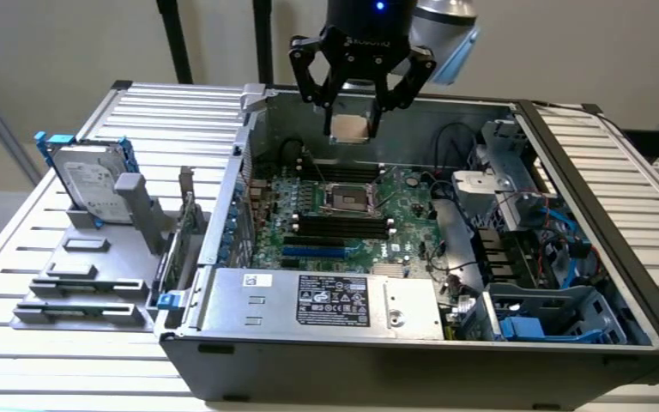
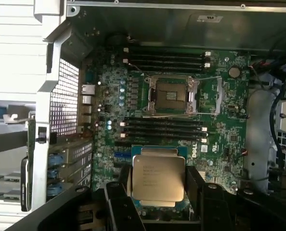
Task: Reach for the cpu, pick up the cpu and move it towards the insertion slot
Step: 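Pick up the cpu and move it towards the insertion slot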
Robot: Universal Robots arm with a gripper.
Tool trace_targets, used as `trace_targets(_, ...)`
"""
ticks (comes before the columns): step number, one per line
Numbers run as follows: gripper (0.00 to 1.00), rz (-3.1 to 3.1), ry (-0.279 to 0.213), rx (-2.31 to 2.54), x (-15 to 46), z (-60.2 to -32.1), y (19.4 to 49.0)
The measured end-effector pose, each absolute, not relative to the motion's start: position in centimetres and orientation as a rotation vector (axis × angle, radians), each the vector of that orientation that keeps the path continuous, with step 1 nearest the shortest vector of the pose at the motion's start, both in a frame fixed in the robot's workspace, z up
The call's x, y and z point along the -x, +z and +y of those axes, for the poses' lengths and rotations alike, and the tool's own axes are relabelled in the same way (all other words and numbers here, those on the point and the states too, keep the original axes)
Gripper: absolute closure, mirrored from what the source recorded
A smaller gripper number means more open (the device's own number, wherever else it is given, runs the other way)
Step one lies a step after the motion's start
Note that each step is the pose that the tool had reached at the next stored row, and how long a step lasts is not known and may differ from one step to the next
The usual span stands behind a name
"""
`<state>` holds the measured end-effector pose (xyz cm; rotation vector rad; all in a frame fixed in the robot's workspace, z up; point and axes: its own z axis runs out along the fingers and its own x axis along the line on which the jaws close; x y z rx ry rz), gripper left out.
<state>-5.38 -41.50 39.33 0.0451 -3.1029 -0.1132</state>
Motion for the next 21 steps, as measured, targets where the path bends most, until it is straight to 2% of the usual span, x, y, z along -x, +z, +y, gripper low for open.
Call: trace_targets(21, 0.45, -3.104, -0.074, -0.044, 3.2, -34.5, 37.9)
